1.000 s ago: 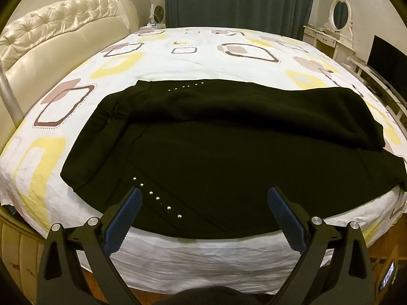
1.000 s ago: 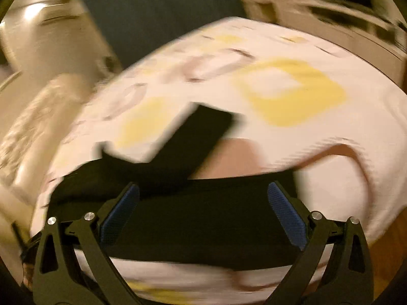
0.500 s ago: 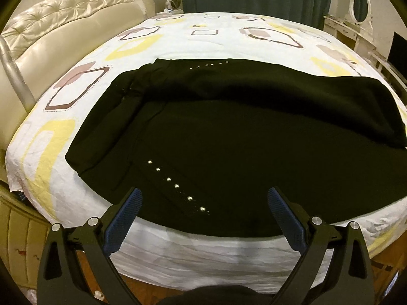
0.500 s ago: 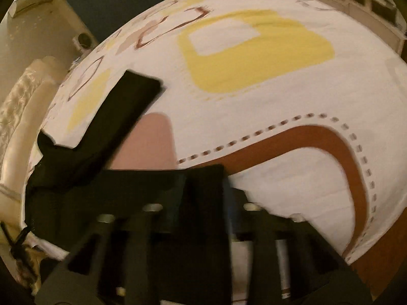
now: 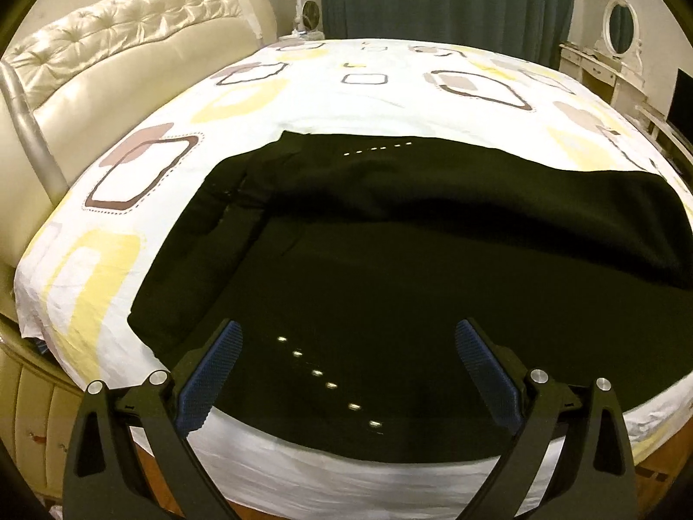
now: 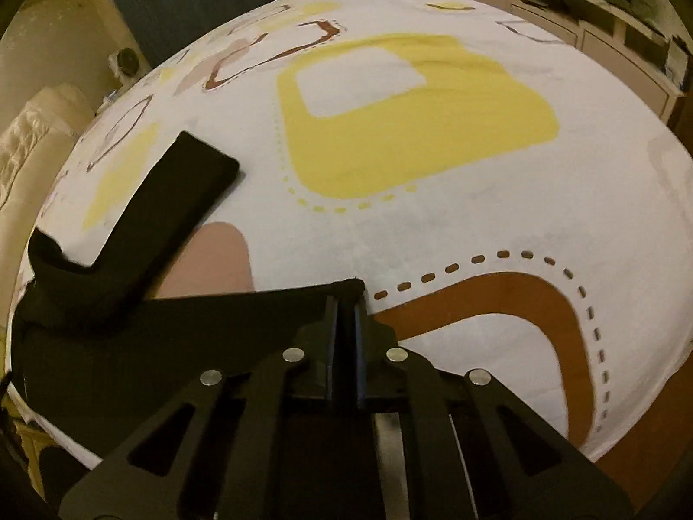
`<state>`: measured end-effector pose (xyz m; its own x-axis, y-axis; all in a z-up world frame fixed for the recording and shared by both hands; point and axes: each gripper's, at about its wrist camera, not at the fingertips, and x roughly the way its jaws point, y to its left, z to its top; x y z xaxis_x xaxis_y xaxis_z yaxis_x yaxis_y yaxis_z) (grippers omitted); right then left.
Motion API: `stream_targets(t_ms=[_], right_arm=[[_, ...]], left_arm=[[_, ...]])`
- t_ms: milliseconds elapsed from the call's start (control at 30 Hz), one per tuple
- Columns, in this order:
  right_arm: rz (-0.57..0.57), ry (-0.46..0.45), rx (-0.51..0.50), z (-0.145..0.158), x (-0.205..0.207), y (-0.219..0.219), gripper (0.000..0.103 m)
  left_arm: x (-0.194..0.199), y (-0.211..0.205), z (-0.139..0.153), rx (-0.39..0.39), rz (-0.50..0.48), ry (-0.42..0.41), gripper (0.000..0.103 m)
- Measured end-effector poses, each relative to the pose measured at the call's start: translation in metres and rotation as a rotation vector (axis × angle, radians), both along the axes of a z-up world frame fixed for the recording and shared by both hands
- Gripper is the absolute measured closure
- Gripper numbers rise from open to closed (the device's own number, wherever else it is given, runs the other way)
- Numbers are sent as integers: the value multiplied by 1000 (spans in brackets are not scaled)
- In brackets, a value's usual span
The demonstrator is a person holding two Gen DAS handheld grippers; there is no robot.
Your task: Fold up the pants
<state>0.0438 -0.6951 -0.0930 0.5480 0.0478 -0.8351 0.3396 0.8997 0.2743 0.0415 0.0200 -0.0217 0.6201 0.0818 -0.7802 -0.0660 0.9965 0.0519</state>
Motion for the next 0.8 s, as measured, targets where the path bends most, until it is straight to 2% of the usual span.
stream_targets(t_ms=[33, 67, 100, 133, 167, 200, 233, 300, 367, 467, 567, 700, 800], right_arm=[[-13, 0, 19, 1, 0, -2, 92], [-27, 3, 23, 3, 1, -2, 83], [-45, 8, -12, 9, 1, -1, 77], [-57, 5, -84, 21, 3, 4, 77], [-55, -6, -120, 31, 5, 10, 75], [-41, -34, -130, 44, 9, 19, 70], [-15, -76, -121, 58, 13, 31, 65], [55, -164, -108, 84, 27, 61, 45], [177, -234, -61, 105, 48, 101, 39], [398, -264, 52, 121, 90, 168, 37], [556, -235, 142, 119, 130, 223, 36], [678, -139, 111, 98, 185, 285, 36], [718, -63, 79, 79, 213, 310, 36]], left_arm=[[2, 6, -1, -13, -11, 10, 5], [4, 14, -1, -28, -34, 27, 5], [6, 19, -1, -28, -44, 39, 5], [8, 27, 0, -24, -55, 50, 5], [9, 32, 1, -22, -66, 53, 5], [12, 41, 5, -21, -82, 52, 5], [16, 49, 10, -23, -82, 47, 5], [28, 71, 21, -52, -73, 34, 5], [47, 92, 31, -93, -88, 38, 5], [85, 119, 38, -176, -142, 67, 5], [124, 137, 35, -223, -171, 103, 5], [186, 154, 13, -239, -174, 190, 5], [223, 156, -11, -310, -194, 275, 5]])
